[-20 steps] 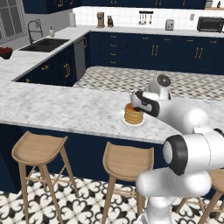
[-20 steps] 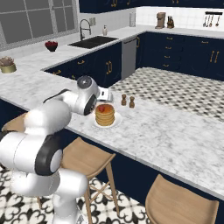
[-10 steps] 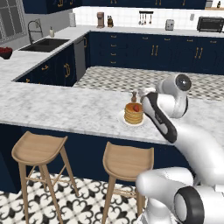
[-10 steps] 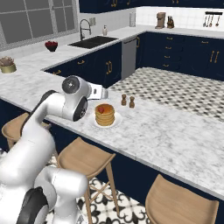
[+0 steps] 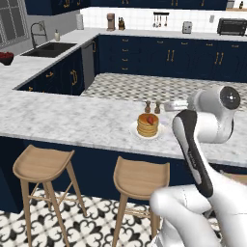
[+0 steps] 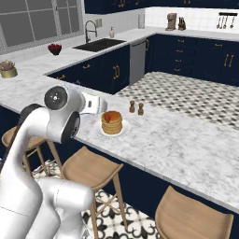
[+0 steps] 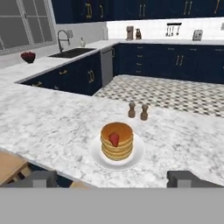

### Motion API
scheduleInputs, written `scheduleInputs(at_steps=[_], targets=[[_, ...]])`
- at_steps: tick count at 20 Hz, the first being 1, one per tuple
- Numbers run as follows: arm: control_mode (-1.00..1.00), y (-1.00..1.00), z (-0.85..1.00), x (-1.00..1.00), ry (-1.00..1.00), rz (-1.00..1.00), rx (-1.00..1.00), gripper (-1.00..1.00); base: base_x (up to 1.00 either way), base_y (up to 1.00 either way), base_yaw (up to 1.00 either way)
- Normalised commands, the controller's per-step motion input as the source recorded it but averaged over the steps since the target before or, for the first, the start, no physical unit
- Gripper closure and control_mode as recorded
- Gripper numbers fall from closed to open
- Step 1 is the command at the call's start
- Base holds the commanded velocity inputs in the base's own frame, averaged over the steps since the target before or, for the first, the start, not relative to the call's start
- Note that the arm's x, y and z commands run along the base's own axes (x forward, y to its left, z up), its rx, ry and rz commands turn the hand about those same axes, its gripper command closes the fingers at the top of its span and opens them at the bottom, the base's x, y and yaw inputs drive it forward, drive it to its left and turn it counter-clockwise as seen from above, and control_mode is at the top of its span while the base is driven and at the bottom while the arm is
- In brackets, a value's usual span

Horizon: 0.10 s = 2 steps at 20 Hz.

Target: Take the strawberry from the fridge and place it on top of the pancake, located on the dining counter.

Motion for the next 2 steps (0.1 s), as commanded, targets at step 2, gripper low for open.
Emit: scheduleInputs(at_steps=[2], targets=[[-1.0,-0.03,0.42,-1.0,0.0,-0.04,0.0,-1.0,0.0,0.0,0.0]])
